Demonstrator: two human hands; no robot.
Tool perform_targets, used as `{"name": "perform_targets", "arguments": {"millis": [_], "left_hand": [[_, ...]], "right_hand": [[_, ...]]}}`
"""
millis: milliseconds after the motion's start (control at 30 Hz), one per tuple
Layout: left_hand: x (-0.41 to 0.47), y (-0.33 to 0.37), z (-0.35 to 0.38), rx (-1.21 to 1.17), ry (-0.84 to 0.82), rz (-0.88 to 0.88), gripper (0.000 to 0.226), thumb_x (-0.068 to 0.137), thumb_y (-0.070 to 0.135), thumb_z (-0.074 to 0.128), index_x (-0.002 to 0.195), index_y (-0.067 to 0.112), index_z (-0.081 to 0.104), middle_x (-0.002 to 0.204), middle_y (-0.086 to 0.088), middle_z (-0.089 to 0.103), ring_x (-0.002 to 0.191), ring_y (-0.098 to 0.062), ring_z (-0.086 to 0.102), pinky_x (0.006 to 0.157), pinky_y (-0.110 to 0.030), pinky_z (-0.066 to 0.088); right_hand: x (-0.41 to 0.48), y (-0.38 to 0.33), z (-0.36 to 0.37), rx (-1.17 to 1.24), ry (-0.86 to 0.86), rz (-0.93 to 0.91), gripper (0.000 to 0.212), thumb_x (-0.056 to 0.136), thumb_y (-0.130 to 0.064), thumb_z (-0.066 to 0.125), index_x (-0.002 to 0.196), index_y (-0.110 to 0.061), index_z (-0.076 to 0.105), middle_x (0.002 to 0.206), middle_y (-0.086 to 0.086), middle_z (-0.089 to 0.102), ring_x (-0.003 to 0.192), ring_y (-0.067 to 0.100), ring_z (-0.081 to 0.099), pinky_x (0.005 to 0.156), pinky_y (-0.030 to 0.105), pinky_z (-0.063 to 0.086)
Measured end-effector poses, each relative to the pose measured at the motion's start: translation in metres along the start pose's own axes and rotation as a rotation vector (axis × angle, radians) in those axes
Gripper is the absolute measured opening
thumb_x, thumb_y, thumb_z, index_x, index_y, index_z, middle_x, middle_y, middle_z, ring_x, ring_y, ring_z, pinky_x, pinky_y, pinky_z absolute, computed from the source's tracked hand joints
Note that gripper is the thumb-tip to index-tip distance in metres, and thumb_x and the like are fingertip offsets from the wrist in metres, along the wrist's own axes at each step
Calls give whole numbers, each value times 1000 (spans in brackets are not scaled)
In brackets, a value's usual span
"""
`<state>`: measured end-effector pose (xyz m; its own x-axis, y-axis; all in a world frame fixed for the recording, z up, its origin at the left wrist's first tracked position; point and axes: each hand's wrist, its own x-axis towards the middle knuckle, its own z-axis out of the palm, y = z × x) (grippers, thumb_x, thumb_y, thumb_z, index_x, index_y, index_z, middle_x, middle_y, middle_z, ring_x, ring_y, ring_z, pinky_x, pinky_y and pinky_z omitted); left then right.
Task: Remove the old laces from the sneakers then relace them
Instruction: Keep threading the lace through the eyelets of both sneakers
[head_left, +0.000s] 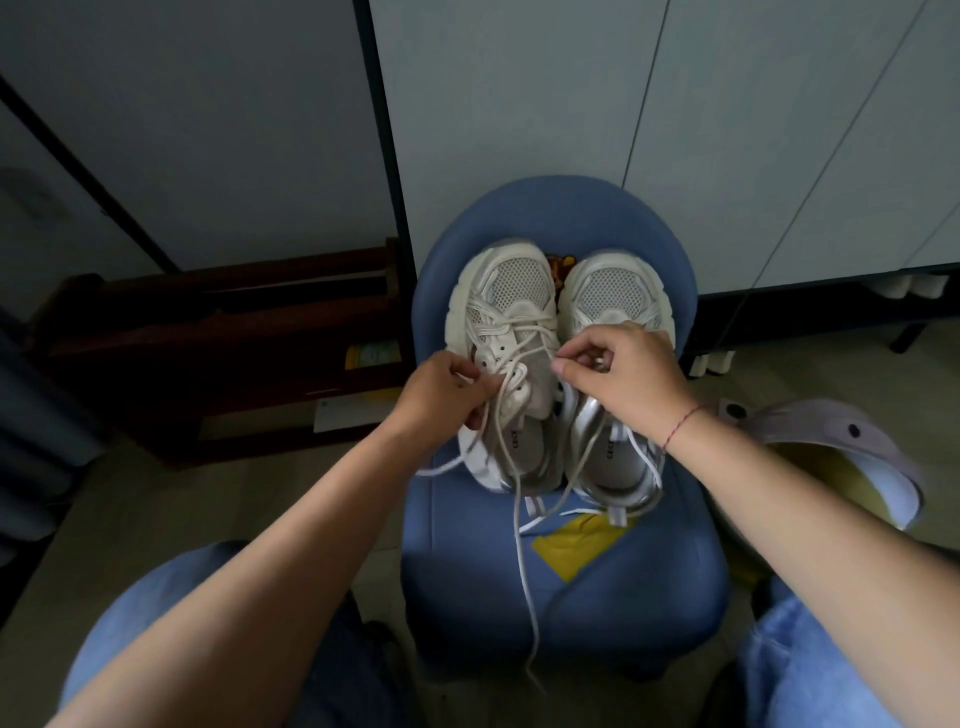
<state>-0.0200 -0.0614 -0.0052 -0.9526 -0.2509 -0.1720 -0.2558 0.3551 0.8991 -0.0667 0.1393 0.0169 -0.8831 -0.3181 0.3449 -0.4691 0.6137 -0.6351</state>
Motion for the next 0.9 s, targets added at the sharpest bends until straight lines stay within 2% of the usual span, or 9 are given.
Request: {"name": "perform_targets", "arguments": {"millis": [67,200,300,433,567,667,733,800,900], "left_hand": [[-2,1,-5,91,-13,49,15,91,16,69,79,18,60,58,2,61,50,-7,56,63,-28,51],[-5,3,-8,154,-6,76,16,85,20,76,81,21,60,75,6,61,70,-7,56,58,-9,42],[-5,1,-4,118,-9,31,25,80,22,81,82,18,56,79,1,62,74,-13,59,68,-23,49],[-8,5,-1,24,-109,15,16,87,12,73,83,11,58,66,-8,66,58,-16,65,70,-36,56],[-22,20,-9,55,-120,96,14,92,6,64,78,11,63,47,3,55,39,-5,48,51,-23,43],[-32,36,-17,-102,-209,85,17,94,4,62,77,9,64,58,-6,49,45,-6,41,46,-15,35],[-36,41,-21,-144,-275,77,15,94,8,62,81,11,67,70,-10,53,59,-10,44,52,-14,37],[-37,42,-24,-141,-319,79,13,94,10,63,81,10,67,68,-6,54,58,-7,44,52,-13,37],[-33,42,-32,-104,-312,57,11,92,14,65,84,7,69,60,2,54,48,-2,43,50,-12,38]], "right_hand": [[0,-1,0,-13,-4,-9,6,77,-31,75,78,-24,74,67,-6,68,68,9,63,74,30,52],[-1,-4,2,-30,15,-25,5,77,-30,74,79,-25,73,68,-9,67,69,7,62,76,35,53],[-3,-9,4,-28,-7,-42,6,79,-27,73,83,-24,72,67,-14,61,64,-1,54,73,28,48],[-7,-14,7,-52,-3,-91,11,80,-22,72,91,-20,70,71,-19,54,64,-1,51,69,23,46],[-8,-24,5,10,-12,-220,26,82,-13,69,109,-17,66,104,-14,51,70,4,52,77,20,46],[-12,-39,3,96,-184,-313,43,84,-3,64,124,-17,60,127,-7,51,82,-6,53,84,10,43],[-14,-46,5,106,-270,-312,47,83,-2,65,128,-17,58,125,-7,56,94,-10,52,90,5,38],[-12,-45,5,109,-287,-272,44,82,-6,69,124,-16,61,115,-6,62,97,-5,54,87,4,39],[-5,-39,-2,95,-278,-204,19,81,-15,73,100,-17,71,82,-11,60,72,-3,53,65,7,39]]}}
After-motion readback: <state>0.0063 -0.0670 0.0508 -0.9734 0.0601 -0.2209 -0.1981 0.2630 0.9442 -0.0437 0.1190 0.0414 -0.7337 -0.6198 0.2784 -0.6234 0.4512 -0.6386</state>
